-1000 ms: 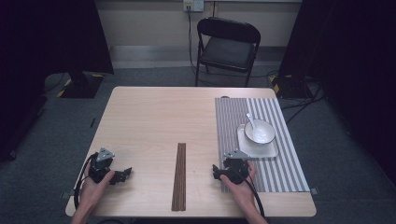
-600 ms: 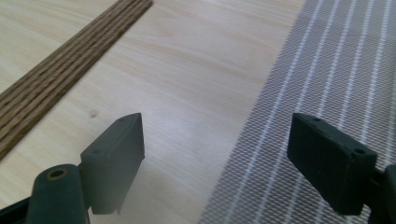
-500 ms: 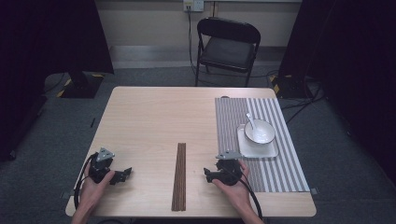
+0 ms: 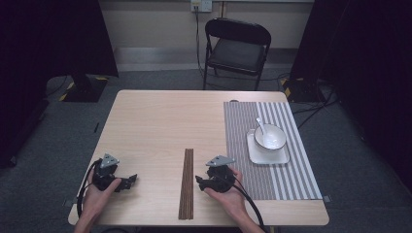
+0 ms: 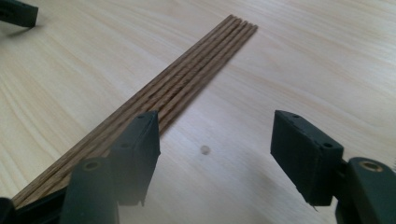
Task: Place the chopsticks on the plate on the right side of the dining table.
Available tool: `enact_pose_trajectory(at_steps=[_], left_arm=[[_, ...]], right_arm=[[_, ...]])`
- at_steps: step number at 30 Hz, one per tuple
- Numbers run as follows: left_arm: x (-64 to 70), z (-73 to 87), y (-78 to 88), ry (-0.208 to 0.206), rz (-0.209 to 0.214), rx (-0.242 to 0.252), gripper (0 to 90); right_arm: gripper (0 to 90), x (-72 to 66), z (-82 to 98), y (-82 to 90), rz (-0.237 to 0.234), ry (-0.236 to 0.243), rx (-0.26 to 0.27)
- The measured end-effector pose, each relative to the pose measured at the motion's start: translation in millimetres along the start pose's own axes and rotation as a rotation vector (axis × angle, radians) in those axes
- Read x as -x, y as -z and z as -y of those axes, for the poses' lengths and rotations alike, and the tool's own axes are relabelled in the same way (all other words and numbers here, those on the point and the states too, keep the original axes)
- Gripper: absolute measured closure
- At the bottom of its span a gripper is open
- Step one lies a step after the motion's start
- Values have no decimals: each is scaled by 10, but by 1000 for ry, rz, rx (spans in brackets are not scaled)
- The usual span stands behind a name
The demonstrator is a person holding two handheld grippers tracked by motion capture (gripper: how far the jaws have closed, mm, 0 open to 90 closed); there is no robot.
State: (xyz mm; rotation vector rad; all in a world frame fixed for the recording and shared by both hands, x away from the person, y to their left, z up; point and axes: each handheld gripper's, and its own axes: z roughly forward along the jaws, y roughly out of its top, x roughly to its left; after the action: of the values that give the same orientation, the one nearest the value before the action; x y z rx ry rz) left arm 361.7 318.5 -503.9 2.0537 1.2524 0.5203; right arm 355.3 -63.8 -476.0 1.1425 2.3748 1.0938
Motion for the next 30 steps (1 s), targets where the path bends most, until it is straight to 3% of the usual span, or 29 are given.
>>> enact_pose_trajectory(at_steps=[5,9,12,30], left_arm=[[0,0,0,1,1,0,0],[-1,0,0,0,1,0,0],[0,0,0,1,1,0,0],[1,-2,-2,2,0,-1,0]], right_arm=[[426,-111,41,-89,-36,37,-29],[460,-167,54,-129,-34,54,-43],[477,-164,42,-121,-30,39,-37],[472,-238,41,-163,-53,67,-51]])
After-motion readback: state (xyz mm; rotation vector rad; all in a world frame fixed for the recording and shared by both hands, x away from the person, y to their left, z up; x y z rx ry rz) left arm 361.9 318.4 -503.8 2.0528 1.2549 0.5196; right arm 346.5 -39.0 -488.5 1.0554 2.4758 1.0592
